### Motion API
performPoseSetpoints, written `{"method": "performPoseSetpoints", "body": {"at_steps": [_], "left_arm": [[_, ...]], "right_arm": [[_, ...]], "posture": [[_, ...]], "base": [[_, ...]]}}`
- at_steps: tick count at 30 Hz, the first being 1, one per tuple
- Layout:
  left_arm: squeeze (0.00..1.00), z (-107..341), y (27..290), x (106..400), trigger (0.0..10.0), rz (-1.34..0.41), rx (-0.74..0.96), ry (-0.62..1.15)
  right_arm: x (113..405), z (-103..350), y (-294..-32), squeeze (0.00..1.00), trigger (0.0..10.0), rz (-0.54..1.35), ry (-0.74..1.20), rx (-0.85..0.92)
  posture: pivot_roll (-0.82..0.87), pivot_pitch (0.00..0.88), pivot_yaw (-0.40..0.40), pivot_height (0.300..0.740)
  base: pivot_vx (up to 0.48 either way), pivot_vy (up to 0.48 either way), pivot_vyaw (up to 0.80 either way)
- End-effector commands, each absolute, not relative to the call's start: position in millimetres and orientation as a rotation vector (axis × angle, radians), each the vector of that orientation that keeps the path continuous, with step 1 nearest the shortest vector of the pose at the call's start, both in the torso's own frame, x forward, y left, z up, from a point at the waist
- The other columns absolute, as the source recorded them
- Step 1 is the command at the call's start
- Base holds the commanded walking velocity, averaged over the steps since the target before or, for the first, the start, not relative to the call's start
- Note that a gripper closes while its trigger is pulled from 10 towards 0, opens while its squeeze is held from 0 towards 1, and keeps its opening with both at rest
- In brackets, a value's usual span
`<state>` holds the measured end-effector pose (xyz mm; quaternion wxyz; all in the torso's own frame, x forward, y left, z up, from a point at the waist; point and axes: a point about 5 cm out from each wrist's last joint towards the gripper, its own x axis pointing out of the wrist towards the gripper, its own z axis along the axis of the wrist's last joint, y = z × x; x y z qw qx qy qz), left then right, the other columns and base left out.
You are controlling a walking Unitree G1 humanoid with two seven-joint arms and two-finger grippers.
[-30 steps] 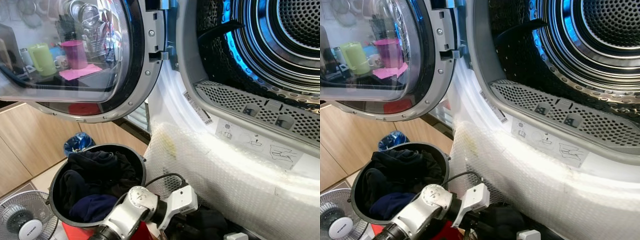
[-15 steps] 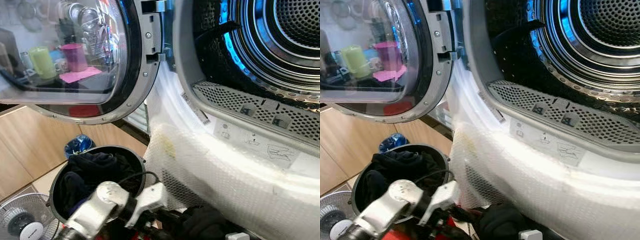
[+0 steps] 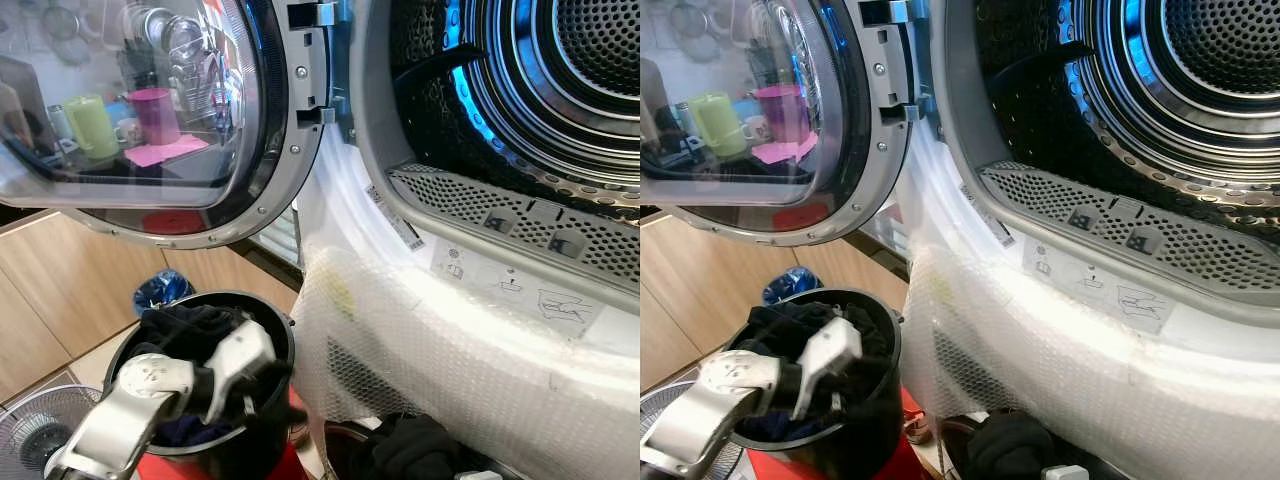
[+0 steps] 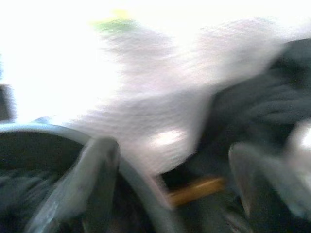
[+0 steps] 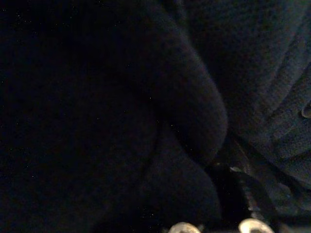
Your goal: Clothes washing
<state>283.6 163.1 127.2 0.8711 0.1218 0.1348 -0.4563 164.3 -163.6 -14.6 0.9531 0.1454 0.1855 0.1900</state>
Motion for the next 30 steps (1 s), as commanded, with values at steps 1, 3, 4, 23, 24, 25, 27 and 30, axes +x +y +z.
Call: {"method": "performPoseSetpoints", "body": {"at_steps": [1, 3, 4, 23, 24, 25, 27, 30], "left_arm": [[1.00, 122, 185, 293, 10.0, -0.733, 0.261, 0.258], [1.00, 121, 197, 300, 10.0, -0.558, 0.277, 0.201], [1.00, 120, 205, 303, 10.0, -0.449, 0.276, 0.159], [0.00, 89, 200, 310, 10.0, -0.186, 0.426, -0.014], [0.00, 89, 199, 311, 10.0, -0.185, 0.424, -0.016], [0.00, 88, 199, 311, 10.0, -0.185, 0.423, -0.018], [0.00, 88, 198, 313, 10.0, -0.184, 0.424, -0.023], [0.00, 85, 195, 314, 10.0, -0.197, 0.417, -0.019]], "right_arm": [[166, -12, -161, 0.00, 0.0, 0.407, 0.356, 0.286], [166, -11, -160, 0.00, 0.0, 0.417, 0.353, 0.285], [166, -11, -160, 0.00, 0.0, 0.413, 0.349, 0.286], [134, 55, -145, 0.00, 0.0, 0.803, 0.245, 0.251], [135, 65, -145, 0.00, 0.0, 0.814, 0.211, 0.233], [135, 73, -144, 0.00, 0.0, 0.822, 0.188, 0.221], [143, 112, -143, 0.00, 0.0, 0.818, 0.043, 0.238], [153, 174, -142, 0.00, 0.0, 0.852, -0.228, 0.243]], "posture": [[0.17, 0.001, 0.054, 0.740], [0.18, 0.000, 0.051, 0.740], [0.18, 0.000, 0.050, 0.740], [0.15, 0.000, 0.030, 0.740], [0.15, 0.000, 0.030, 0.740], [0.15, 0.000, 0.030, 0.740], [0.14, 0.000, 0.027, 0.740], [0.12, 0.000, 0.034, 0.740]], "base": [[0.000, 0.000, 0.00], [0.000, 0.000, 0.00], [0.000, 0.000, 0.00], [0.000, 0.000, 0.00], [0.000, 0.000, 0.00], [0.000, 0.000, 0.00], [0.000, 0.000, 0.00], [0.000, 0.000, 0.00]]}}
